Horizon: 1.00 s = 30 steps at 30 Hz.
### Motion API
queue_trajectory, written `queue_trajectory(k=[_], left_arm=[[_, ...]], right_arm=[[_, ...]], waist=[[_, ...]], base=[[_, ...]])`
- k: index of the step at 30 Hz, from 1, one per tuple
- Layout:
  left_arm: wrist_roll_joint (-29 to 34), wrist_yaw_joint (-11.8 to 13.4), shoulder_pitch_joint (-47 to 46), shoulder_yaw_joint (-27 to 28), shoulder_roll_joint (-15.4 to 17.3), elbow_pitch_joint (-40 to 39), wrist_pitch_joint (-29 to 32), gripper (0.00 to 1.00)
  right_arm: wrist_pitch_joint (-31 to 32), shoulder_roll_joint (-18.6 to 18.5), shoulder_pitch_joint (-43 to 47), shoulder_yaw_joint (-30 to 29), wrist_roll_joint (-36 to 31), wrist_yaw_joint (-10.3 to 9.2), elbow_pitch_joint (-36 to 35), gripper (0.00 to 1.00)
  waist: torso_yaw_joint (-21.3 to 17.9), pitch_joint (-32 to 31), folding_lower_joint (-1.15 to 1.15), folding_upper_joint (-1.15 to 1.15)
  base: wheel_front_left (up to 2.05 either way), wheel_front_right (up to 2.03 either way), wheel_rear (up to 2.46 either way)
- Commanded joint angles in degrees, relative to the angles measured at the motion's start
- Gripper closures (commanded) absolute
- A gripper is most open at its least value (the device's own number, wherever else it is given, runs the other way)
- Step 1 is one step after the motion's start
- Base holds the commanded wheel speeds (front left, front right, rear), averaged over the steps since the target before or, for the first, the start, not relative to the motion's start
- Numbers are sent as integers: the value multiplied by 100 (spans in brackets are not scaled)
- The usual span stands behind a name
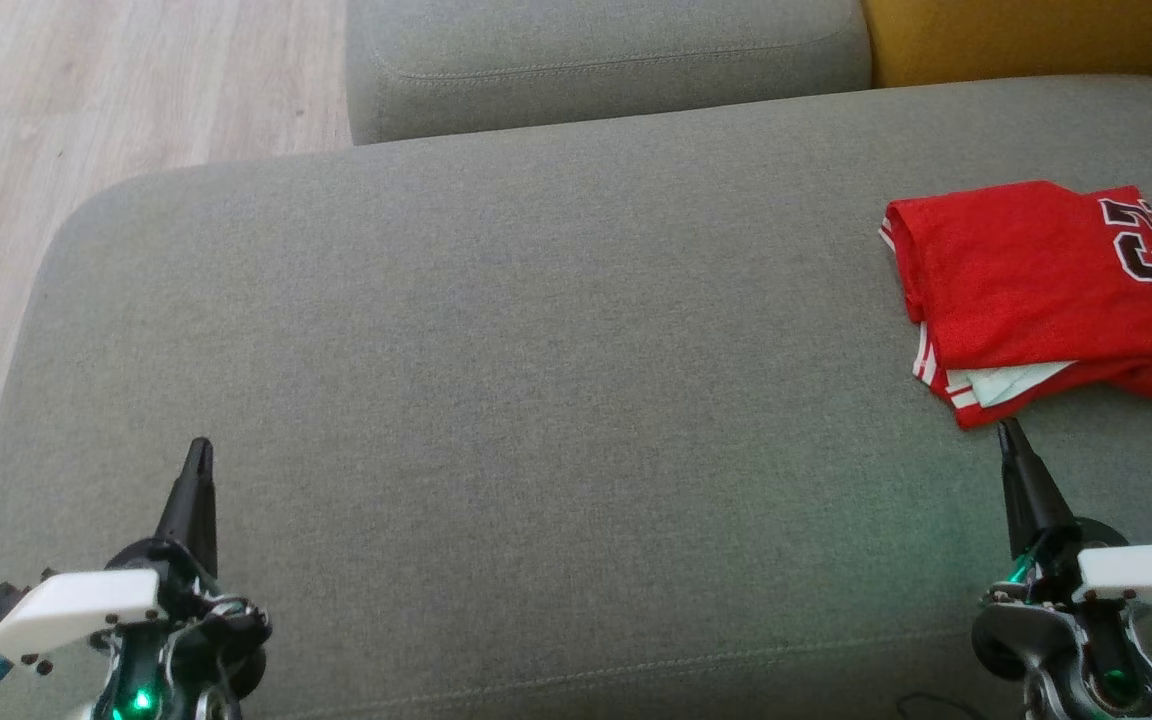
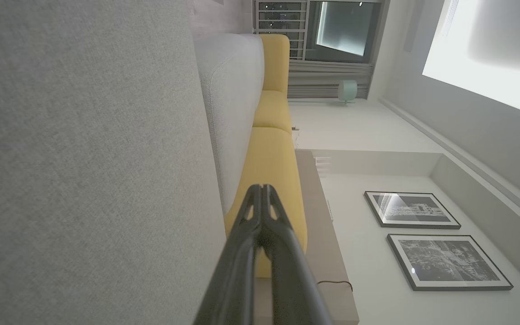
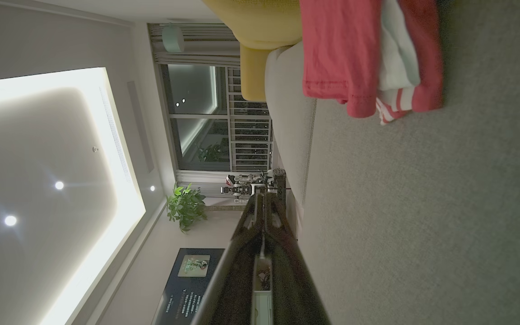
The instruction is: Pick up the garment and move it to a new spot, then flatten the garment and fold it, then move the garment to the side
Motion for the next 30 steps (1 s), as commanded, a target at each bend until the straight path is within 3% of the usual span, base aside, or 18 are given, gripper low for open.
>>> queue_trajectory(k=[1,30], left_arm=[[46,-42,-309,208,37,-151,32,100],[71,-42,-312,239,16,-150,57,100]], right_arm=[[37,-16,-290,105,-52,0,-183,100],[57,1,-292,80,-72,0,-181,100]], waist=[[0,0,0,0],[0,0,0,0]], base=[[0,0,0],[0,0,0]])
